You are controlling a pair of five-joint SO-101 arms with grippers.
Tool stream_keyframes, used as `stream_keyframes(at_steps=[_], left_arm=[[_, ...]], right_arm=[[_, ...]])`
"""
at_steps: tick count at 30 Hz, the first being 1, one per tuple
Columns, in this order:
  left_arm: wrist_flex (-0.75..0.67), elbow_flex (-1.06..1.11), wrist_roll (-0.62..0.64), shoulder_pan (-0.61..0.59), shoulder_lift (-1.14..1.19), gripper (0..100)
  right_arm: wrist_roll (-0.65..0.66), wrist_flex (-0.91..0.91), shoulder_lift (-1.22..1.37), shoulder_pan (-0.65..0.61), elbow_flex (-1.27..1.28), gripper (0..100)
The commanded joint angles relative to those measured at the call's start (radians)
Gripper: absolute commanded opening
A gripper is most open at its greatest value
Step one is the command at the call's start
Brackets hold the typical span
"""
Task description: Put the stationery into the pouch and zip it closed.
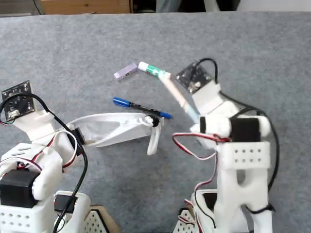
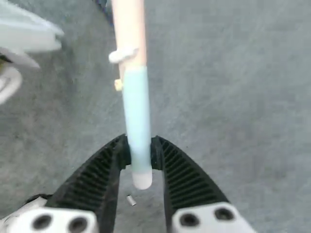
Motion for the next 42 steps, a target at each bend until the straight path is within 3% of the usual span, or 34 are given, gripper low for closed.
stream_keyframes(at_steps=[1, 5, 15, 19, 25, 32, 37, 42], left_arm=[[-0.015, 0.041, -0.018, -0.005, 0.005, 3], [-0.015, 0.044, -0.018, -0.005, 0.005, 3], [-0.012, 0.042, -0.018, -0.005, 0.005, 3], [-0.014, 0.041, -0.018, -0.005, 0.005, 3], [-0.012, 0.039, -0.018, -0.005, 0.005, 3], [-0.008, 0.039, -0.02, -0.005, 0.005, 3], [-0.008, 0.039, -0.02, -0.005, 0.003, 3], [-0.008, 0.039, -0.02, -0.005, 0.003, 3]], right_arm=[[0.003, -0.063, -0.004, 0.021, 0.143, 1.2], [0.003, -0.081, -0.004, 0.025, 0.263, 1.2], [0.084, -0.117, -0.002, 0.212, 0.392, 1.4], [0.101, -0.117, -0.005, 0.233, 0.4, 1.6], [0.11, -0.11, -0.01, 0.227, 0.398, 18.8], [0.118, -0.114, -0.01, 0.226, 0.392, 19.2], [0.11, -0.212, -0.002, 0.08, 0.348, 24.8], [0.103, -0.345, 0.139, -0.121, 0.305, 21.7]])
